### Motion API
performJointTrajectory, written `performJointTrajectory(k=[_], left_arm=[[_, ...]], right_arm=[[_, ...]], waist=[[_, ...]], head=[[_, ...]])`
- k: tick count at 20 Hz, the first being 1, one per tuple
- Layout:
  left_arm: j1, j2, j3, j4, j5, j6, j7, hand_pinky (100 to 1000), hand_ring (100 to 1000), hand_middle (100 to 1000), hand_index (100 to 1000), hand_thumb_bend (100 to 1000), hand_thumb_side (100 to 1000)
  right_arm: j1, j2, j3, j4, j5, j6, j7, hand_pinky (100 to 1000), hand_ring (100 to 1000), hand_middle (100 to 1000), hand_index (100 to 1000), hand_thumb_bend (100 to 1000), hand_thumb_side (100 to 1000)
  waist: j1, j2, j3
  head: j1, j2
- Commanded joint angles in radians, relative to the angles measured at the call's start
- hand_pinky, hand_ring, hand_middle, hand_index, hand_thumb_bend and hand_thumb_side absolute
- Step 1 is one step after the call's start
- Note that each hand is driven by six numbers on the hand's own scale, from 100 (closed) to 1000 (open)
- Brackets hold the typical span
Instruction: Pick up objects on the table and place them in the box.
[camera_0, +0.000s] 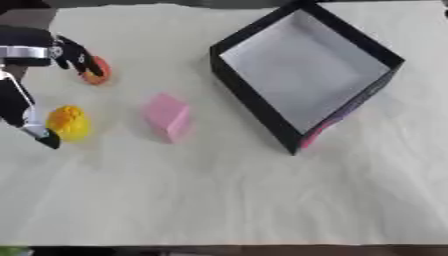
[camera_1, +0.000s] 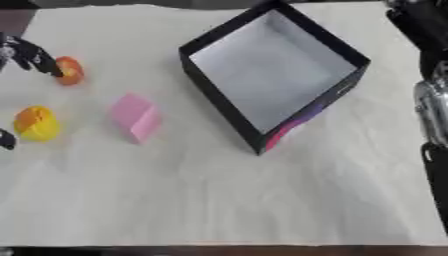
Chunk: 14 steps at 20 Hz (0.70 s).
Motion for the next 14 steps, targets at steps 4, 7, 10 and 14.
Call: performJointTrajectory(k=[4,7,10,14], left_arm=[[-0.105,-0.085,-0.032,0.076,-0.012,-0.022,-0.044,848,857,841,879,785,160],[-0.132,-0.128,-0.053,0.115,-0.025,-0.046,-0.080,855,863,843,880,810,175],[-0.149,-0.166,-0.059,0.151,-0.042,-0.070,-0.090,858,867,849,881,834,165],[-0.163,-0.215,-0.059,0.201,-0.092,-0.119,-0.075,863,873,854,885,868,156]], right_arm=[[-0.011,-0.011,0.001,-0.006,0.004,-0.001,0.005,849,812,798,916,292,344],[-0.012,-0.007,0.003,-0.005,0.005,0.001,0.008,849,812,798,916,292,346],[-0.014,-0.004,0.005,-0.004,0.005,0.002,0.010,849,812,798,916,292,347],[-0.018,0.000,0.007,-0.004,0.005,0.003,0.013,849,812,798,915,290,348]], waist=[[0.009,-0.032,-0.001],[0.011,-0.030,-0.003],[0.012,-0.028,-0.006],[0.011,-0.024,-0.011]], head=[[0.003,-0.002],[0.008,-0.004],[0.012,-0.006],[0.019,-0.009]])
